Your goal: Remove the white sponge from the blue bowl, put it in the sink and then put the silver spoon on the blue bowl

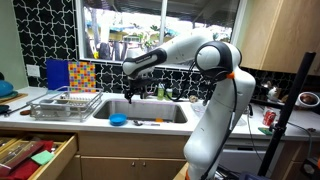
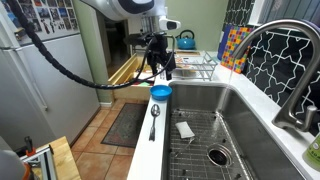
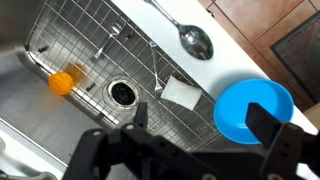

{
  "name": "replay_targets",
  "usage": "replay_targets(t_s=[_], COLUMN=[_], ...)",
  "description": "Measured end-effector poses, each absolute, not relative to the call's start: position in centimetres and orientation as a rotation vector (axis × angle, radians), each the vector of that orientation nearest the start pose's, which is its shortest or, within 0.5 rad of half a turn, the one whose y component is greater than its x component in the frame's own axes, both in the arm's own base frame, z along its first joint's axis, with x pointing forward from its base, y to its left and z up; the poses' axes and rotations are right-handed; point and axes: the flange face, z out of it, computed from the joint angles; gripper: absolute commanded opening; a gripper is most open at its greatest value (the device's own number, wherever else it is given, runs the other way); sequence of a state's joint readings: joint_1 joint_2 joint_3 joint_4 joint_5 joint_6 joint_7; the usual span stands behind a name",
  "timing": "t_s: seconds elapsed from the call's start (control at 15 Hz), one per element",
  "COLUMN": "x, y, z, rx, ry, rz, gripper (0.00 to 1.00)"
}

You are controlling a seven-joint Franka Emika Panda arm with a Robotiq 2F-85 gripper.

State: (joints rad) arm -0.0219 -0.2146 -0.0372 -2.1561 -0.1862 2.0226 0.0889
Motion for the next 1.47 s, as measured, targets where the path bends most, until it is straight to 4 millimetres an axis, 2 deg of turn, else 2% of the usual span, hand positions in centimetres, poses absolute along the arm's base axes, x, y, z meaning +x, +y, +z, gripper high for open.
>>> replay_targets(t_s=[0.13,0.4,0.67,1.13,1.47], x=[48.6,48.4,48.0,45.4,43.3], y=[-4.7,-4.6,-4.6,-7.3,-7.6], z=[50.3,50.0,48.6,43.5,40.7], rx=[-3.311,-3.318,-3.297,-3.115,-2.99], ry=[0.131,0.092,-0.263,-0.842,-1.123], rz=[-0.116,-0.103,-0.021,0.185,0.236], gripper=[1.0,1.0,1.0,1.0,1.0])
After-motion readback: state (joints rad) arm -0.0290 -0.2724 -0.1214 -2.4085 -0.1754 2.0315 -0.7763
